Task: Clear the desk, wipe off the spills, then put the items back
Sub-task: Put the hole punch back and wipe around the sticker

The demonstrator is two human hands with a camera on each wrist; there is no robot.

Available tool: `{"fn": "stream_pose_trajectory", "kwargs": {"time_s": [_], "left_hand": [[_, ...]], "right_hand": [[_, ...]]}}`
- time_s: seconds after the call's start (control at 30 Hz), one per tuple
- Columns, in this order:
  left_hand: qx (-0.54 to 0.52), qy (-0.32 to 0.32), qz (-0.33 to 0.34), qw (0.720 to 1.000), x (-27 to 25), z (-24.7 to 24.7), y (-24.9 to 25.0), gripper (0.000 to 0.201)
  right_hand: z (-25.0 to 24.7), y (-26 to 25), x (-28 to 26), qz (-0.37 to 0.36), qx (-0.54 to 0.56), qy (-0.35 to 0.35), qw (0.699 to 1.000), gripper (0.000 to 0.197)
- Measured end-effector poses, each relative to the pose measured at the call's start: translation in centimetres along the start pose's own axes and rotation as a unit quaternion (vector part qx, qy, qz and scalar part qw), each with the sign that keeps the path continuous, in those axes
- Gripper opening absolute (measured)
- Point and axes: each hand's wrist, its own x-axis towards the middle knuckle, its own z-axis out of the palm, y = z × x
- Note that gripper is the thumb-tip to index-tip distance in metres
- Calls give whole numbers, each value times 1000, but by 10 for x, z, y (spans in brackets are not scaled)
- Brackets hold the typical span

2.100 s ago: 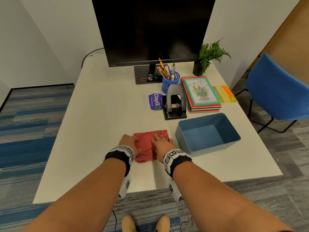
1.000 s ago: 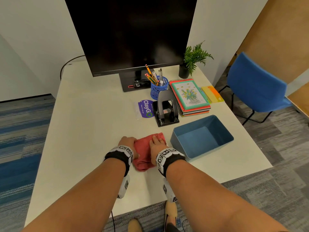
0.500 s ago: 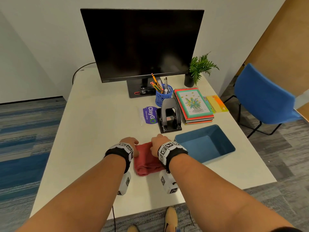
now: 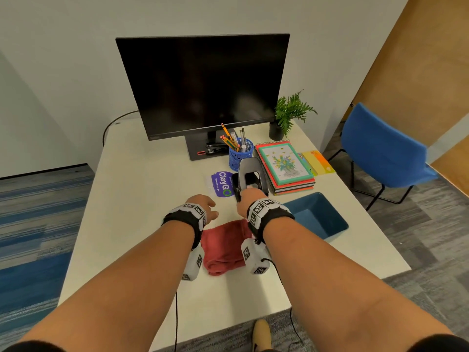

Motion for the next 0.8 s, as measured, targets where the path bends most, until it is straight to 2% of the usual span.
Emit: {"fn": "stream_pose_trajectory", "kwargs": {"time_s": [0.23, 0.4, 0.53, 0.8], "left_hand": [[0, 16, -5, 1000, 21, -11, 28, 47], [3, 20, -14, 1000, 37, -14, 51, 41], [11, 17, -31, 999, 49, -14, 68, 44], [-18, -9, -66, 998, 68, 3, 89, 50]], "right_hand": [[-43, 23, 21, 18, 25, 25, 999, 35], [-62, 39, 43, 24, 10, -2, 1000, 35], [-69, 55, 60, 13, -10, -5, 1000, 28], [-65, 73, 88, -23, -38, -47, 998, 30]]}}
